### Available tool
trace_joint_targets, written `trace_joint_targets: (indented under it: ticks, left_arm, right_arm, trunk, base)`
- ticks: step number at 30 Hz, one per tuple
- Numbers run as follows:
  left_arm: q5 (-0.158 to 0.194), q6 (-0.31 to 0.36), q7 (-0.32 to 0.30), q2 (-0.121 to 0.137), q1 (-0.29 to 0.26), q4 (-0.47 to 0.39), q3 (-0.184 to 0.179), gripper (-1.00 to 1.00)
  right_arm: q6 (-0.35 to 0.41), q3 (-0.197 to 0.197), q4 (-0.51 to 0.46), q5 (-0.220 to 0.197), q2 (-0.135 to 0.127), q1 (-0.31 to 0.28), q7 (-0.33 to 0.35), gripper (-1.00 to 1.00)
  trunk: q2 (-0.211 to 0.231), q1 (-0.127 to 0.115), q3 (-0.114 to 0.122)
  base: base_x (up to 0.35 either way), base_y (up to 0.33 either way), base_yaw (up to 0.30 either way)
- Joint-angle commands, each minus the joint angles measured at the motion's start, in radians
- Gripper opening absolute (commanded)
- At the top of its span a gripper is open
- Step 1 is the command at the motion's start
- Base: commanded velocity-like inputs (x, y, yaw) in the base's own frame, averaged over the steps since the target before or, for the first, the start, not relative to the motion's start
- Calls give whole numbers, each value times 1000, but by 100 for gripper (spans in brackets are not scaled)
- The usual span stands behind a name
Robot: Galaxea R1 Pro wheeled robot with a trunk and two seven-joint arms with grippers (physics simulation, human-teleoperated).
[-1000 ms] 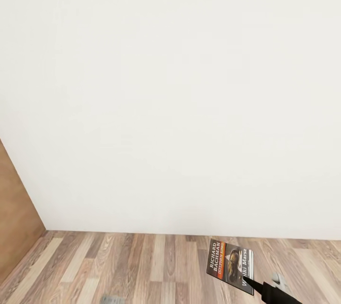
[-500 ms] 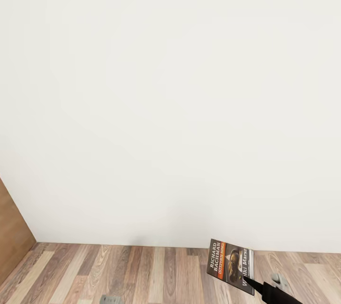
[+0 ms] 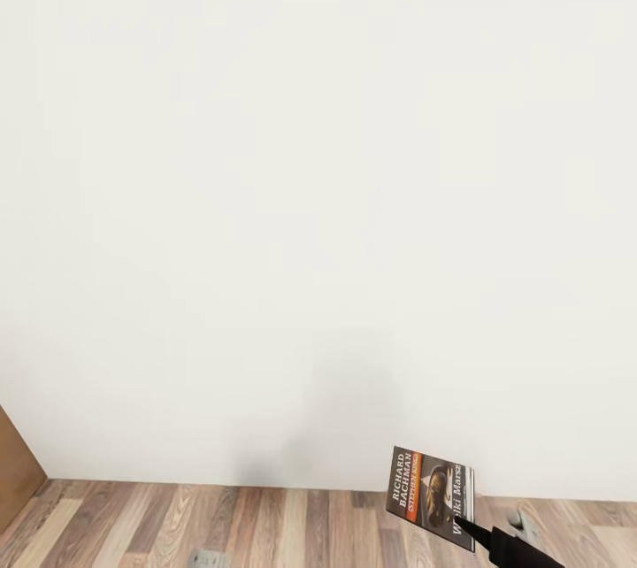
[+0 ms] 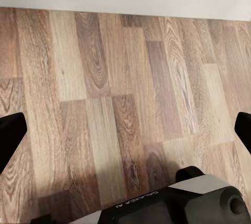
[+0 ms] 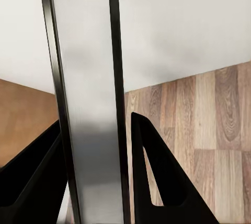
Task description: In the bedroom, move the book from the bed onto either nightstand, and place the two sandals side by side next to the bed.
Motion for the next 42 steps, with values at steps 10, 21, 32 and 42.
trace_joint_targets:
  ticks: [10, 21, 32, 42]
  left_arm:
    - [-10, -5, -2, 0, 0, 1, 8, 100]
    - [-10, -5, -2, 0, 0, 1, 8, 100]
    - [-10, -5, -2, 0, 0, 1, 8, 100]
    - [-10, -5, -2, 0, 0, 1, 8, 100]
  right_arm:
    - [6, 2, 0, -11, 0, 0, 3, -100]
    - [6, 2, 0, -11, 0, 0, 3, -100]
    - [6, 2, 0, -11, 0, 0, 3, -100]
    - [6, 2, 0, -11, 0, -1, 2, -100]
  trunk:
    - [-1, 1, 0]
    - [-1, 1, 0]
    - [-1, 1, 0]
    - [-1, 1, 0]
  base:
    - [329, 0, -54]
    - [98, 0, -265]
    - [2, 0, -279]
    - [152, 0, -47]
